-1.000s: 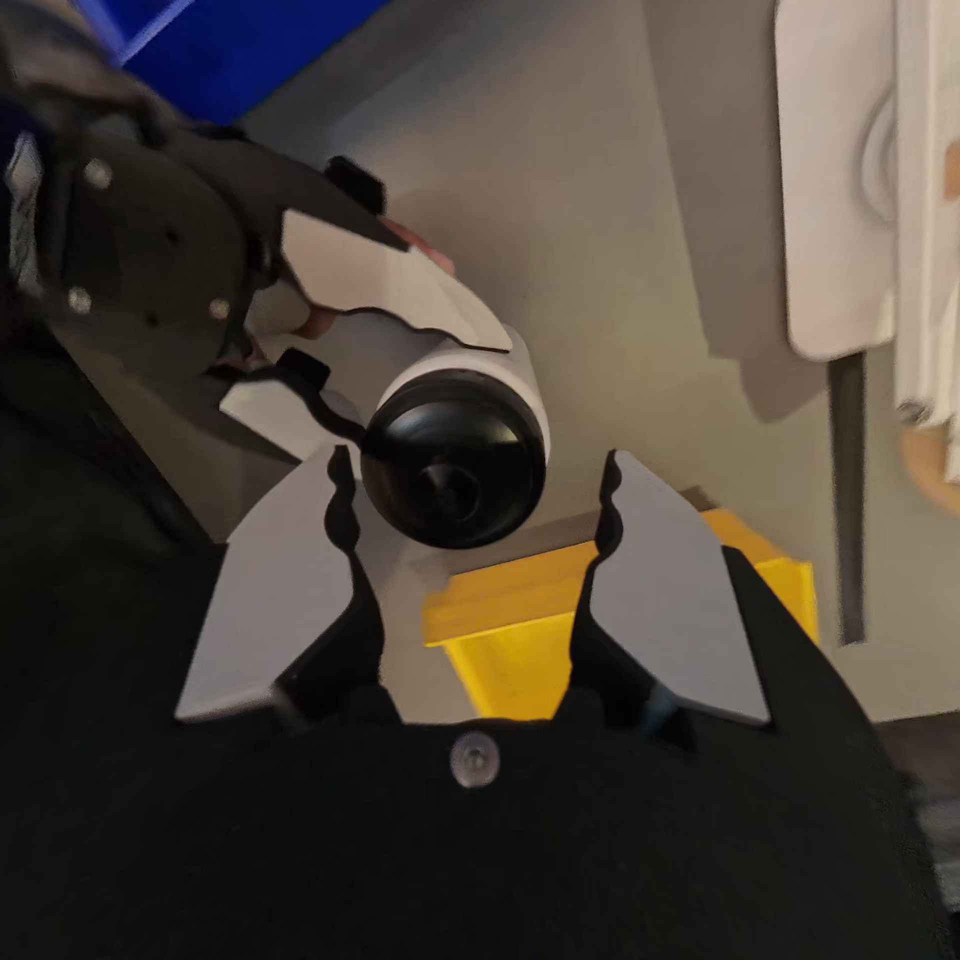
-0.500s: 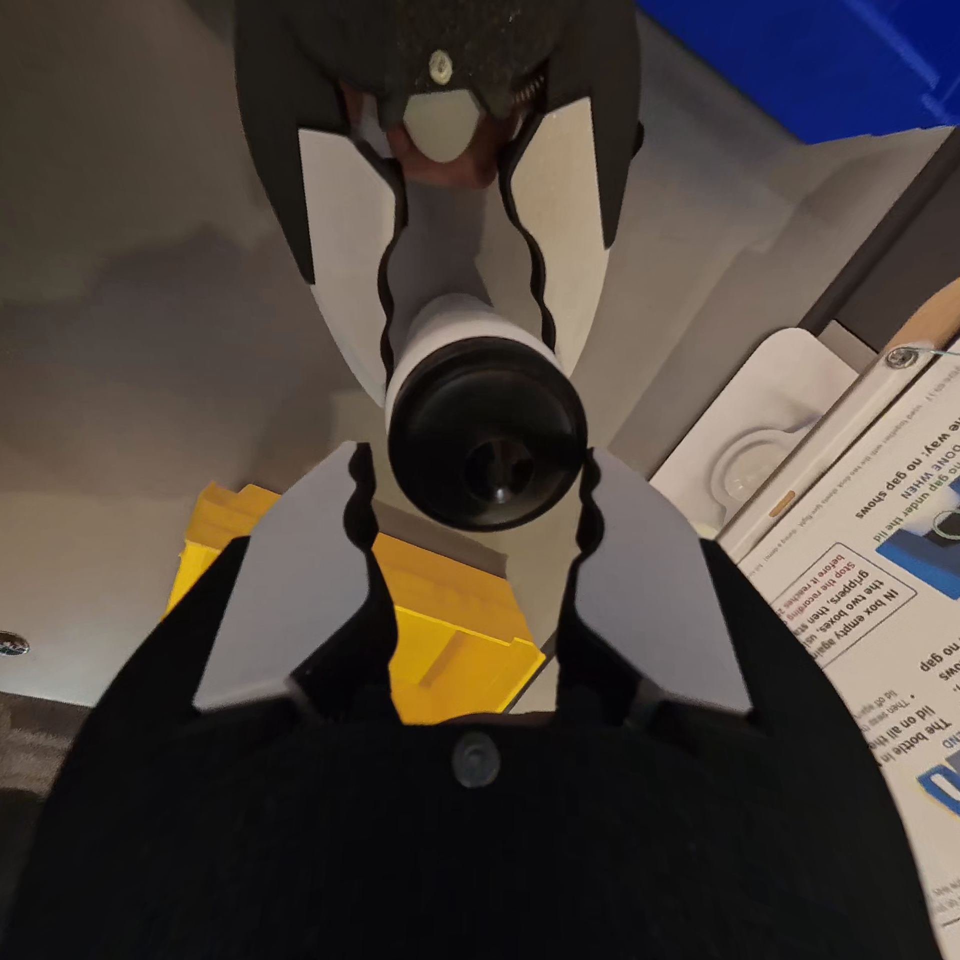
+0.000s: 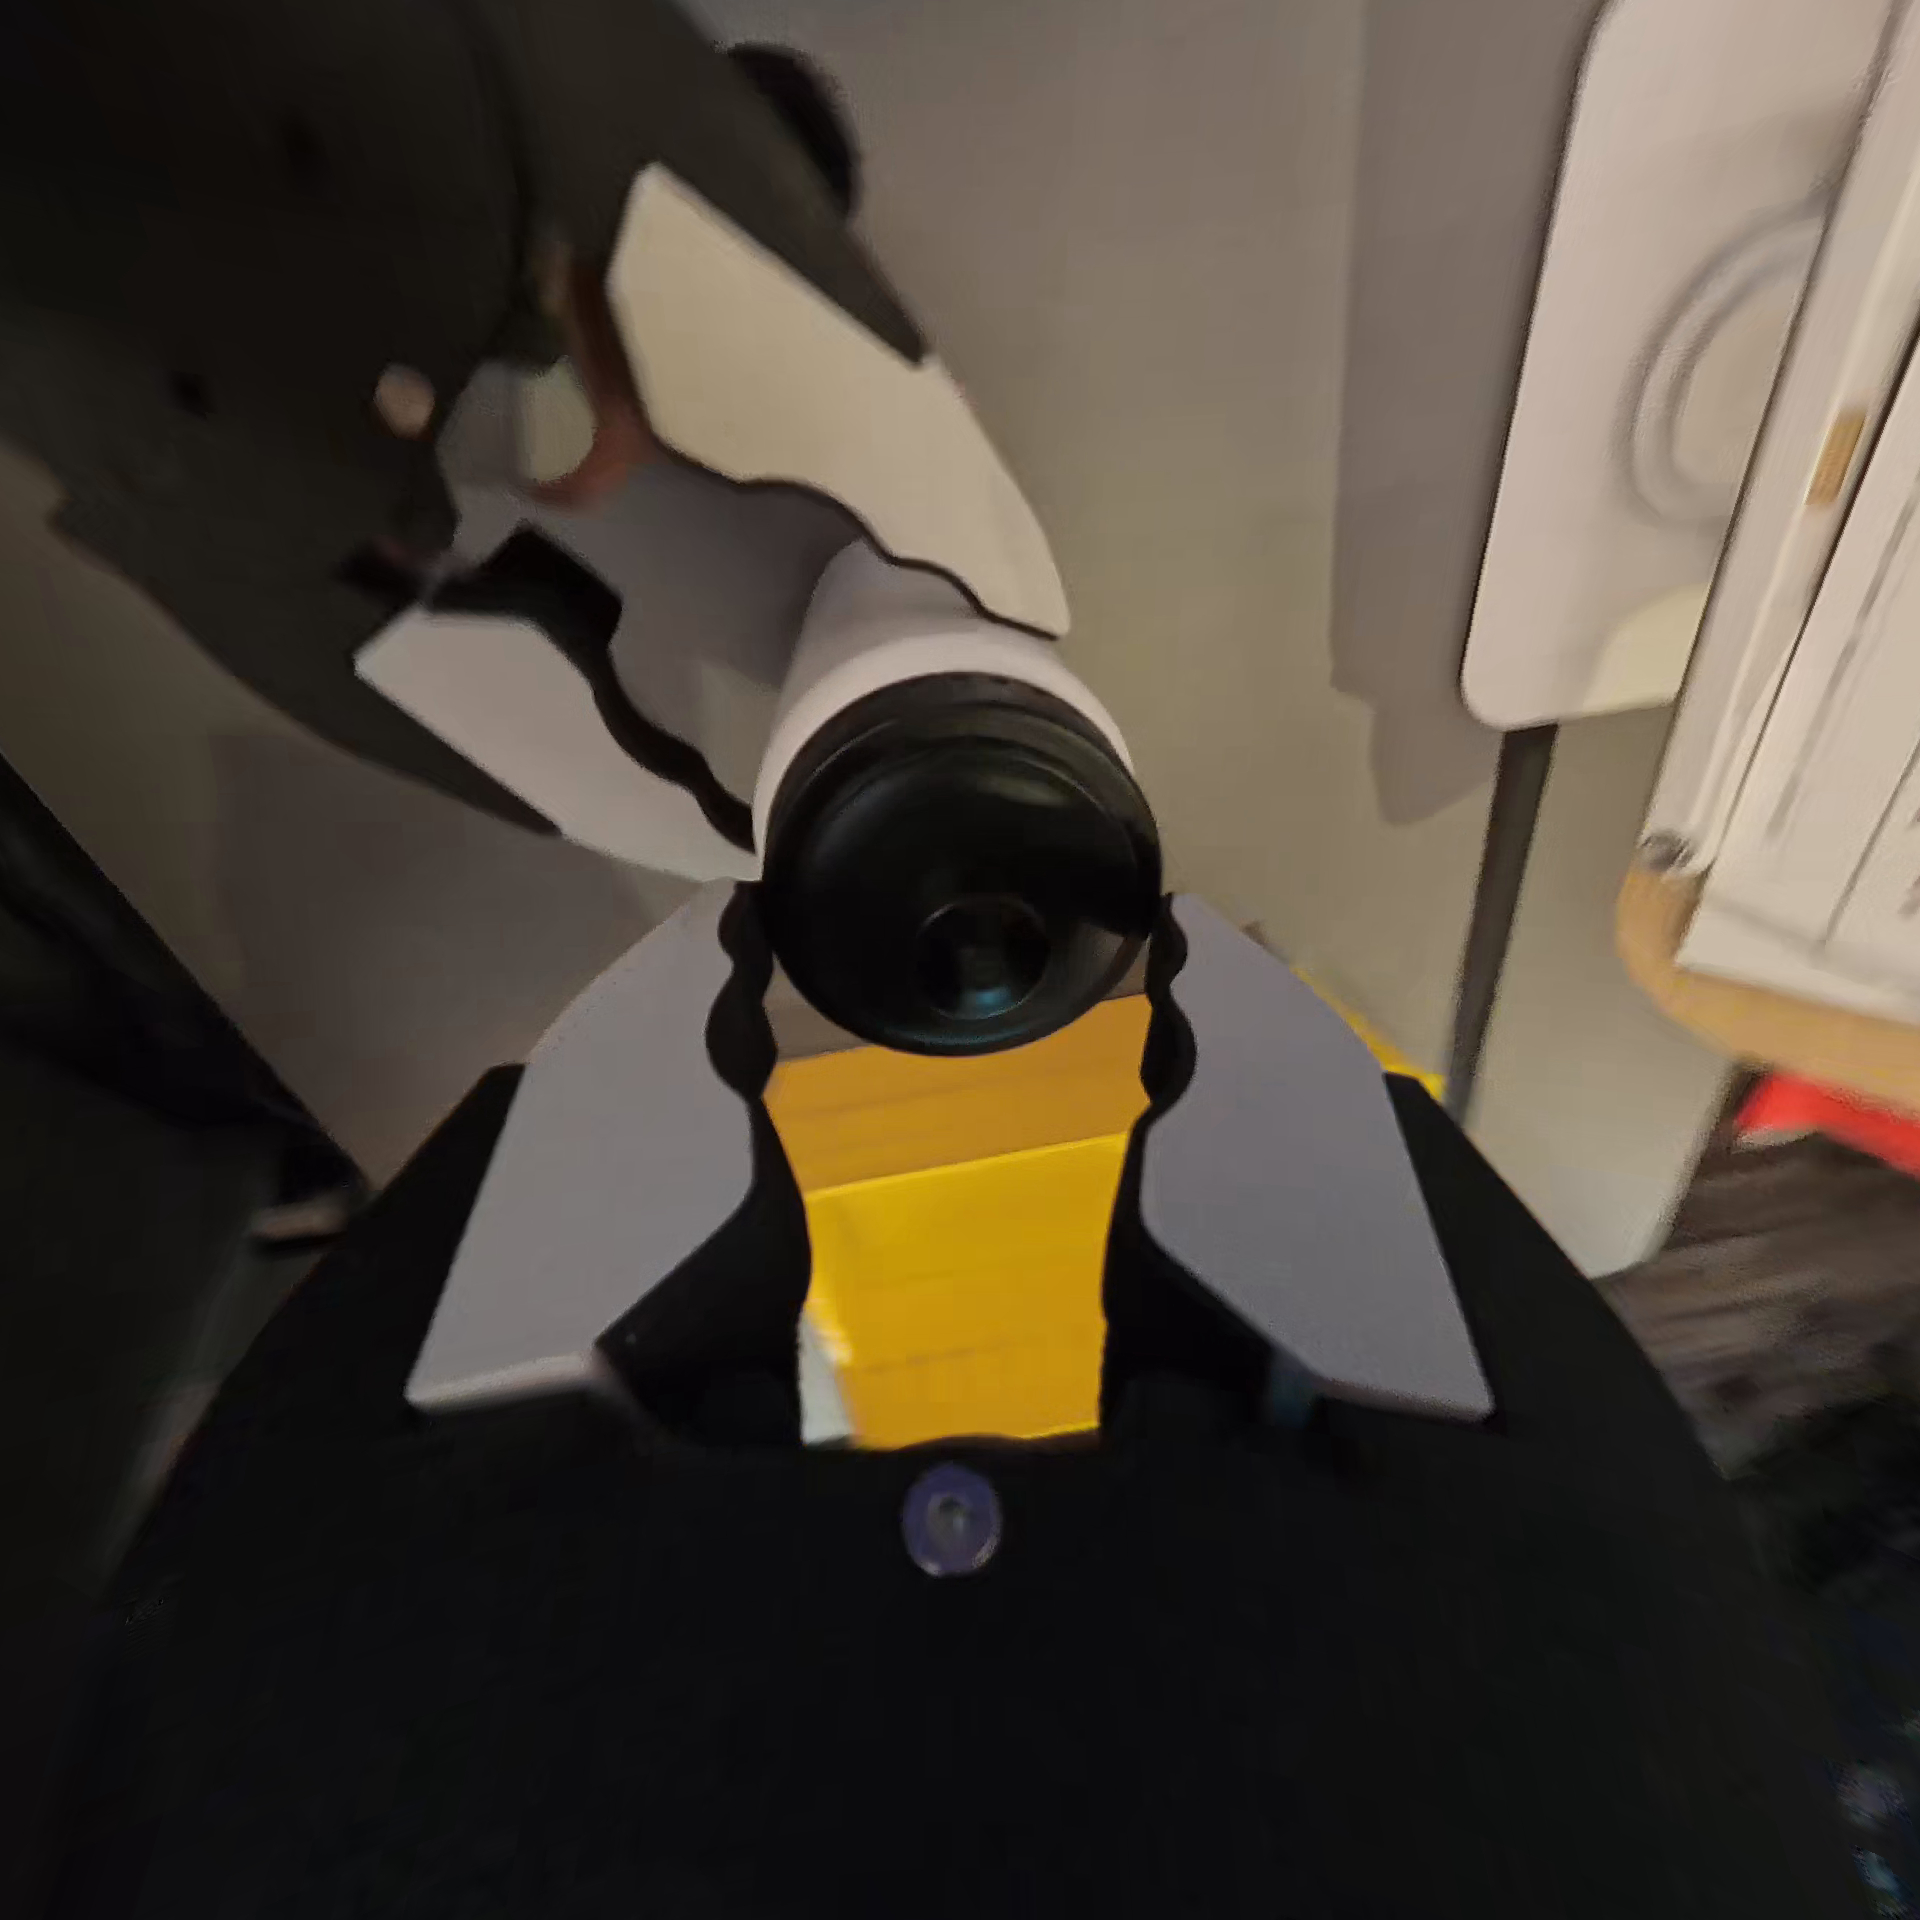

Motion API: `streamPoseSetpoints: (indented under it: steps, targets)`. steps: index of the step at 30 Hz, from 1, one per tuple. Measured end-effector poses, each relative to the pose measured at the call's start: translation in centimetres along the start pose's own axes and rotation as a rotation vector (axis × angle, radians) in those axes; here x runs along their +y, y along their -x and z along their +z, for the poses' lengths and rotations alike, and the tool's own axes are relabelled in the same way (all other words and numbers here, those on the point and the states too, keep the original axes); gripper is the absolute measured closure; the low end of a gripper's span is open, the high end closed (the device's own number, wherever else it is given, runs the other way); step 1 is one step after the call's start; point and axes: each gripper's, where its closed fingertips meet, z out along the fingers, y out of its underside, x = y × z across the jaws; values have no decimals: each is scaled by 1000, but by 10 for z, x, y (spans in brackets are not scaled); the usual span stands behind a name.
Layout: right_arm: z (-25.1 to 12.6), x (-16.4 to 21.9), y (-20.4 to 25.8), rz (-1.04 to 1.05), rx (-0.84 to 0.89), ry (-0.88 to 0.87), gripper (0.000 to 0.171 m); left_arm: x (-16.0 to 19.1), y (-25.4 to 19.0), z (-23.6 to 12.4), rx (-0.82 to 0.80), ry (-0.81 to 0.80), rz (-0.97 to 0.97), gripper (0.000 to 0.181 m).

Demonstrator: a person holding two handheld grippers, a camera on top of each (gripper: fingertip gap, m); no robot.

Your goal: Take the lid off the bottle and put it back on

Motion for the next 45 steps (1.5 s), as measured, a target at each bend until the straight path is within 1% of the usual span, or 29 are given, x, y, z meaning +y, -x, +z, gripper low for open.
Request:
streamPoseSetpoints:
  steps: [3,5,8,9,10,11,12,13,14,16,17,19,22,24,27,31,34,36,38,41,45]
  targets:
    - [0,-4,0,270,-10,-19,101,0,2,0,1,-2,-12,107]
    - [1,-5,1,303,13,-9,101,0,2,0,-5,-2,-10,107]
    - [1,-5,0,292,13,-30,100,0,2,0,2,-4,-6,107]
    - [2,-6,1,264,-7,-40,98,0,1,0,6,-3,-2,107]
    - [3,-4,1,193,-27,-37,94,0,0,0,9,-4,3,107]
    - [4,2,-6,120,3,-13,86,0,0,0,7,-4,6,107]
    - [3,4,-11,14,26,-15,77,0,0,0,7,-4,6,107]
    - [2,5,-15,-122,44,-42,74,0,0,0,10,-3,6,107]
    - [0,6,-20,-254,78,-73,68,0,0,0,13,-1,6,107]
    - [-3,13,-25,-481,121,-93,73,0,-1,0,18,-4,7,107]
    - [-3,16,-26,-567,124,-104,79,0,-1,0,22,-5,9,107]
    - [-3,17,-23,-676,105,-143,86,0,-2,0,35,-2,10,107]
    - [0,11,-14,-837,69,-224,84,0,-2,0,51,-2,12,107]
    - [1,7,-12,-941,67,-249,89,1,-3,0,55,3,15,107]
    - [-7,-2,-12,-1108,93,-306,107,1,-3,0,64,6,12,107]
    - [-5,-2,-9,-1199,56,-259,109,1,-4,0,82,9,12,107]
    - [-5,-7,-7,-1255,54,-224,98,1,-5,0,83,10,15,107]
    - [-4,-7,-5,-1284,35,-203,98,1,-5,0,90,14,13,107]
    - [-2,-5,-2,-1298,-1,-183,102,1,-4,0,92,15,10,107]
    - [-1,-7,-3,-1271,-28,-174,103,1,-3,0,92,14,-1,107]
    - [-2,-6,-2,-1126,-75,-153,103,1,-3,0,87,15,-2,107]
